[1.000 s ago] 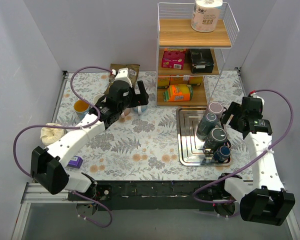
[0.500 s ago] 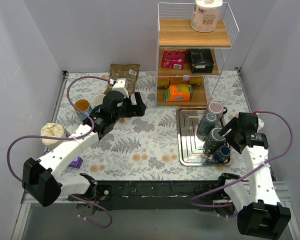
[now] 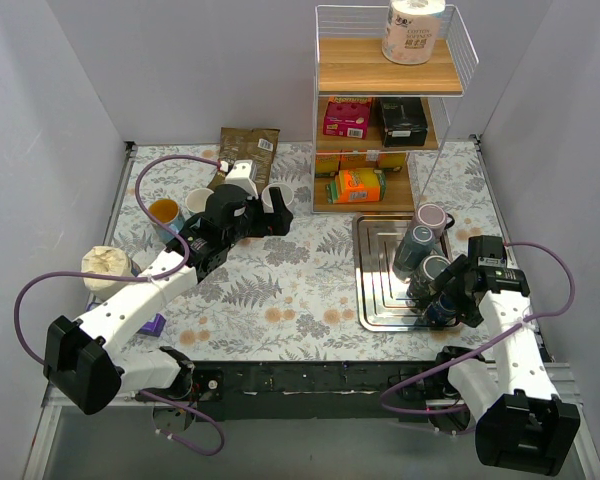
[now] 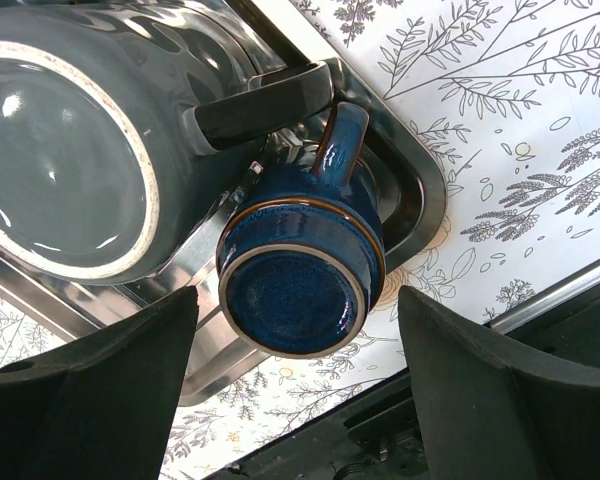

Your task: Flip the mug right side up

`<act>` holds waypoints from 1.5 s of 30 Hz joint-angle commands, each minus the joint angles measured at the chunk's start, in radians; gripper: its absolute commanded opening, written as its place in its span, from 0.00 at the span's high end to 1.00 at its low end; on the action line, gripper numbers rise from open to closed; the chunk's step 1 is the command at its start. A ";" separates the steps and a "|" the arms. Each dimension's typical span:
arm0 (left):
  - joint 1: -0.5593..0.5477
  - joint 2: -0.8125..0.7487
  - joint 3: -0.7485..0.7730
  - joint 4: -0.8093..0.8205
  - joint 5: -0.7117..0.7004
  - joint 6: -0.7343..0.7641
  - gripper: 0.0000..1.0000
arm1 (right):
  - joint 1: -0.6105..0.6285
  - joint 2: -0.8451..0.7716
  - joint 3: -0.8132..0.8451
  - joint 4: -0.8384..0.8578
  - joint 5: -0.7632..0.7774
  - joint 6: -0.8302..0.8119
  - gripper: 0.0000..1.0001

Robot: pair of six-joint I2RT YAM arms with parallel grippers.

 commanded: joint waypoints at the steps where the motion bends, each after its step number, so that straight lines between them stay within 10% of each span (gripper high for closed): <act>1: -0.004 -0.034 -0.010 0.021 -0.002 0.012 0.02 | -0.005 -0.001 0.004 -0.015 0.019 0.018 0.13; 16: -0.005 -0.027 -0.018 0.027 -0.013 0.014 0.02 | -0.005 0.020 -0.069 0.056 0.000 0.091 0.28; 32: -0.004 -0.019 -0.019 0.026 -0.016 0.014 0.02 | -0.002 -0.027 -0.016 0.016 -0.188 -0.017 0.99; 45: -0.004 0.005 -0.013 0.026 -0.004 0.011 0.02 | 0.017 -0.067 -0.008 0.054 -0.378 0.012 0.99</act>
